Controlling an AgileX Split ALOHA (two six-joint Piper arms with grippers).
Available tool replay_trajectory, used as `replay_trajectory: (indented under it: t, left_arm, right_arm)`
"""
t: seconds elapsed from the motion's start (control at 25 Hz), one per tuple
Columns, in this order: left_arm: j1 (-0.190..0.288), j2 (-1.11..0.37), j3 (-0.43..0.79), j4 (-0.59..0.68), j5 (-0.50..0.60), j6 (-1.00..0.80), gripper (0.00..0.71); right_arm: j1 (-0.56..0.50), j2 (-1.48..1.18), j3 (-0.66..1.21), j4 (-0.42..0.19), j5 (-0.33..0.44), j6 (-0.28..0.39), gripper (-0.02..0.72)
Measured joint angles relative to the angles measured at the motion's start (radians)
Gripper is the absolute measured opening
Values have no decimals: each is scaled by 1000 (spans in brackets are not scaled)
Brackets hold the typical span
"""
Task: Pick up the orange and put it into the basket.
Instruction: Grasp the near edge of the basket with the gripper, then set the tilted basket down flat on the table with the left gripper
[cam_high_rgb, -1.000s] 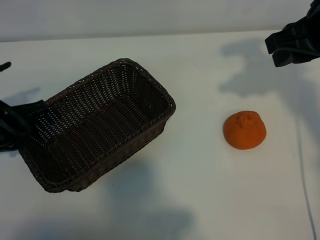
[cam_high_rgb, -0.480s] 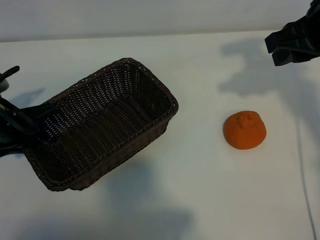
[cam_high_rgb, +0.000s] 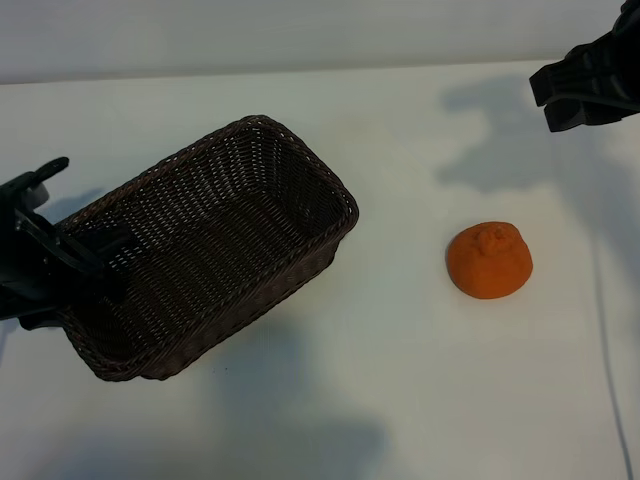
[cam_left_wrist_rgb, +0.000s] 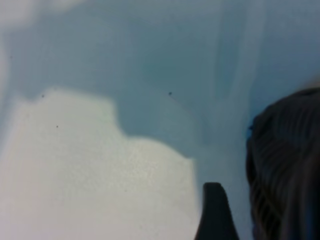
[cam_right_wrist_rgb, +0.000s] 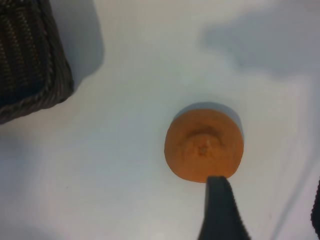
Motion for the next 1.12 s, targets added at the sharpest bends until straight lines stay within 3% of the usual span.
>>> replay_trajectory:
  t: [0.12,0.24,0.32,0.88,1.12]
  left_arm:
    - [1,4,0,0,2,24,479]
    - [2,4,0,-4,4,27,263]
    - [2,4,-1,-29,-22,17,188]
    - [2,-45,-1,-37,11,32,171]
    - [2,-109,-97,-43,160,146,167]
  right_arm:
    - [0,0,0,0,0,0,433]
    - [0,0,0,0,0,0,433]
    - [0,0,0,0,-1,0,433]
    - [0,0,0,0,-3,0,433]
    - [0,0,0,0,-3,0,433]
